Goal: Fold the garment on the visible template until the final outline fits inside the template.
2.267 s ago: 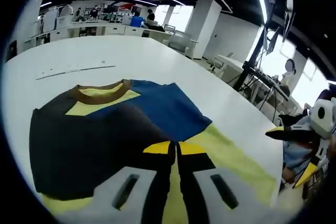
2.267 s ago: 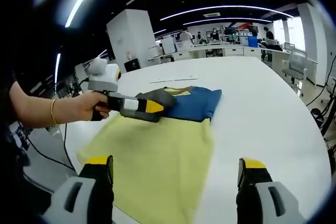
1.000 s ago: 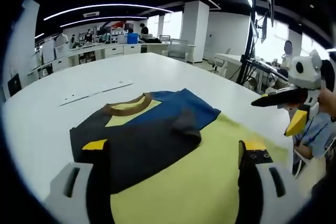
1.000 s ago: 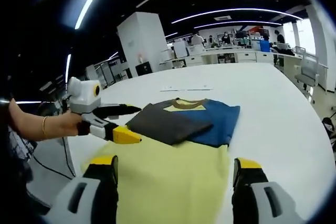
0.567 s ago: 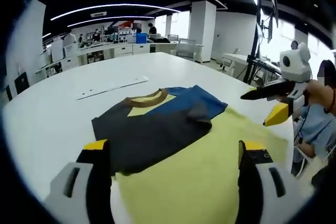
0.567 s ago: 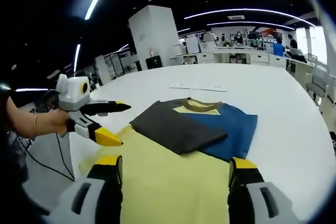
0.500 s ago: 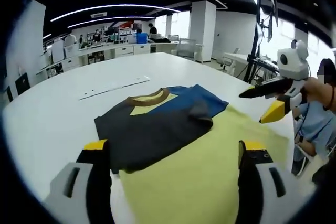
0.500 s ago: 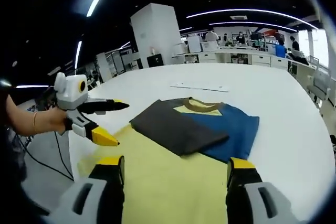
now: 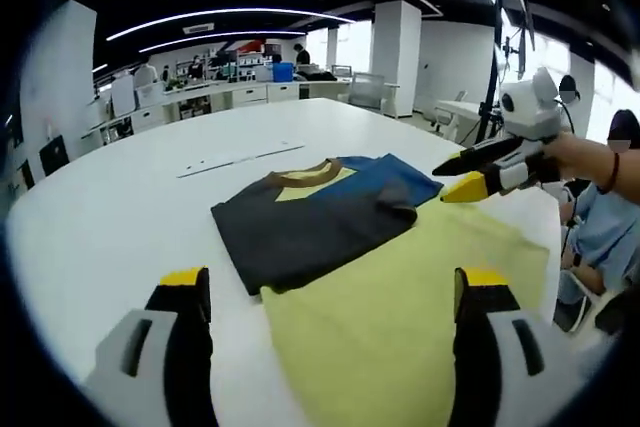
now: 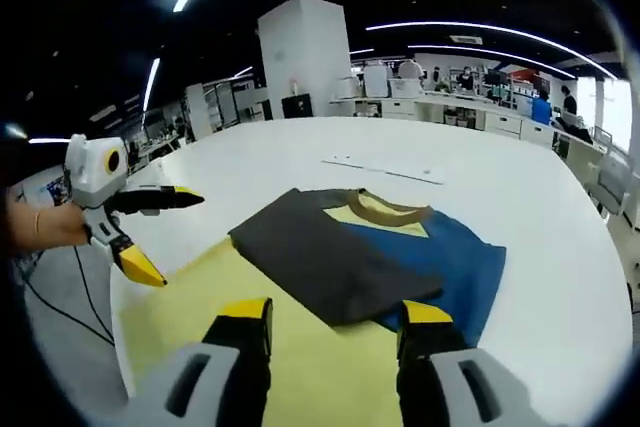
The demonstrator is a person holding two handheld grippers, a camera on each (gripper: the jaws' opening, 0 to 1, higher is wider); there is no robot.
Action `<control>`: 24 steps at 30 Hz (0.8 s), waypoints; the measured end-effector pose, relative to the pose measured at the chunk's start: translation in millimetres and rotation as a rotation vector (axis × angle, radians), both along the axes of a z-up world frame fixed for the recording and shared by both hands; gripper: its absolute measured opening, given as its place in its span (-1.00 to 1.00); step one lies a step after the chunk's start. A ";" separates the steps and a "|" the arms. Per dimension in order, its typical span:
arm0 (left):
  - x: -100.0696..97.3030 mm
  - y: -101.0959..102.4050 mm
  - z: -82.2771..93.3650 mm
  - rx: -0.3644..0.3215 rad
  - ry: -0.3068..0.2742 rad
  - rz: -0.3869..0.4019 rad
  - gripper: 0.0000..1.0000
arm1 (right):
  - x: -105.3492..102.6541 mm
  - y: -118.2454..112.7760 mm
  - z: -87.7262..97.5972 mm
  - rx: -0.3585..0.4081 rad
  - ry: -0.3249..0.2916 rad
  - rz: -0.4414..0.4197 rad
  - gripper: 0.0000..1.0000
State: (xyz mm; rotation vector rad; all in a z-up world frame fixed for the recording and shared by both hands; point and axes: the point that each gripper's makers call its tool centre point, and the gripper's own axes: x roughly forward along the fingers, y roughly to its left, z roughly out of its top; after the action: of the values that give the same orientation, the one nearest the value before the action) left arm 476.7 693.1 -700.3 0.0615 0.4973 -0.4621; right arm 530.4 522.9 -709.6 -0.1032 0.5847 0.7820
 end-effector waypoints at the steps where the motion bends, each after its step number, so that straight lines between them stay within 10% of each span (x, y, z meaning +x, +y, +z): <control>1: -1.2 3.0 -0.1 -0.001 0.000 0.006 0.98 | 0.9 0.7 -0.5 -0.001 0.001 -0.001 -0.16; 24: -23.8 38.7 -9.2 0.044 0.026 0.048 0.93 | 40.3 27.0 -39.6 -0.026 0.063 -0.057 -0.70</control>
State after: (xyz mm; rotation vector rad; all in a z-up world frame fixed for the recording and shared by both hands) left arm 452.8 731.8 -709.5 0.0860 0.5333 -0.4058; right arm 570.7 549.9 -749.2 -0.0857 0.6554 0.7247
